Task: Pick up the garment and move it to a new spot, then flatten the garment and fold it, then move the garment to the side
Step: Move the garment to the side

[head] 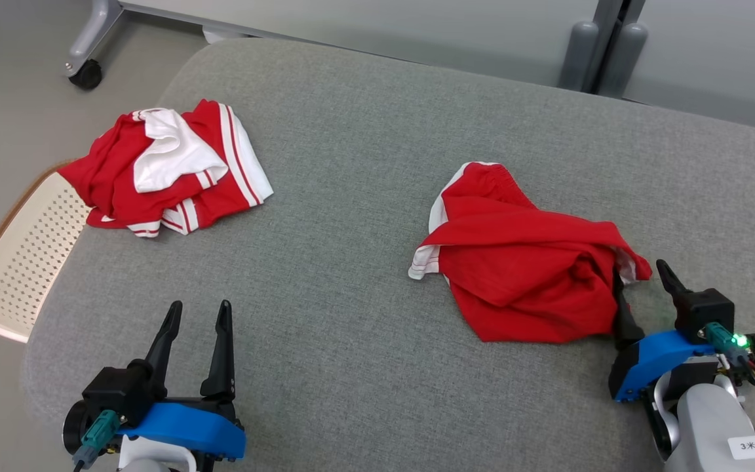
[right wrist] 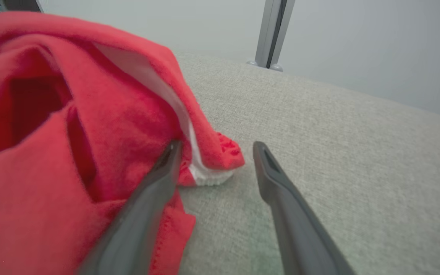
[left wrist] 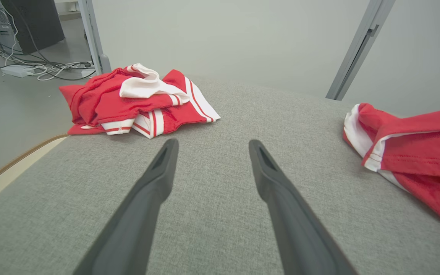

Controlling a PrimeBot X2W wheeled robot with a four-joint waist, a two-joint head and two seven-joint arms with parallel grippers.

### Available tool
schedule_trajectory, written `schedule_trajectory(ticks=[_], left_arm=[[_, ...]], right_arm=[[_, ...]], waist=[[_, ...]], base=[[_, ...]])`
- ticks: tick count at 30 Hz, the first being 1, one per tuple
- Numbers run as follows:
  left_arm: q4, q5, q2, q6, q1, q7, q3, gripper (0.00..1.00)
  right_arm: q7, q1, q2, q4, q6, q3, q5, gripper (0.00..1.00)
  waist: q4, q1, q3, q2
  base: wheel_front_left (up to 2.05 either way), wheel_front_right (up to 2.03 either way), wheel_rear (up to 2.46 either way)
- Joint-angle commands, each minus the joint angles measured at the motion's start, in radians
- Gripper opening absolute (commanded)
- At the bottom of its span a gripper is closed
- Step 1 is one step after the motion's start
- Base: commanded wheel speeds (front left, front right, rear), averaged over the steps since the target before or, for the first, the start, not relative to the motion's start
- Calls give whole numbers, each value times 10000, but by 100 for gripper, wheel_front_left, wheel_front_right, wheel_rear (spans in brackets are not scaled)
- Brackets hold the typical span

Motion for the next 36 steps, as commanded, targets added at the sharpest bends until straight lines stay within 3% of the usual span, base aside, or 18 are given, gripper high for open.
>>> schedule_trajectory(ticks=[1,2,3,10,16,23,31,36], left_arm=[[-36,-54,-4,-15,-72,-30,-17,100],[-36,-54,-4,-15,-72,-30,-17,100],[-10,-55,-14,-15,-51,-30,-44,100],[153,64,-236,-15,128,-28,-240,100],[95,130,-414,-15,281,-30,-517,100],[5,163,-391,-15,287,-30,-551,100],[154,162,-439,-15,233,-28,-690,100],[246,217,-423,-15,557,-28,-495,100]], right_arm=[[-11,-94,-52,-144,1,-116,-47,16],[-11,-94,-52,-144,1,-116,-47,16],[-10,-40,-48,-191,1,-145,-60,0],[-13,692,-50,-1323,1,-678,-180,0],[-23,458,-49,-2619,1,-918,-125,0],[-23,-951,-47,-3683,1,-80,-404,0],[-22,-3156,-38,-3420,1,1105,-1358,0],[-22,-3189,-53,-3487,-1,1823,-1008,0]], waist=[[41,-2,9,-2],[41,-2,9,-2],[63,-2,-28,-2],[295,-2,-596,-2],[98,-2,-781,-2],[-496,-2,-784,-2],[-545,-2,-889,-2],[-822,-2,-1103,-2]], base=[[0,0,0],[0,0,0],[0,0,0],[0,0,0],[0,0,0],[0,0,0],[0,0,0],[0,0,0]])
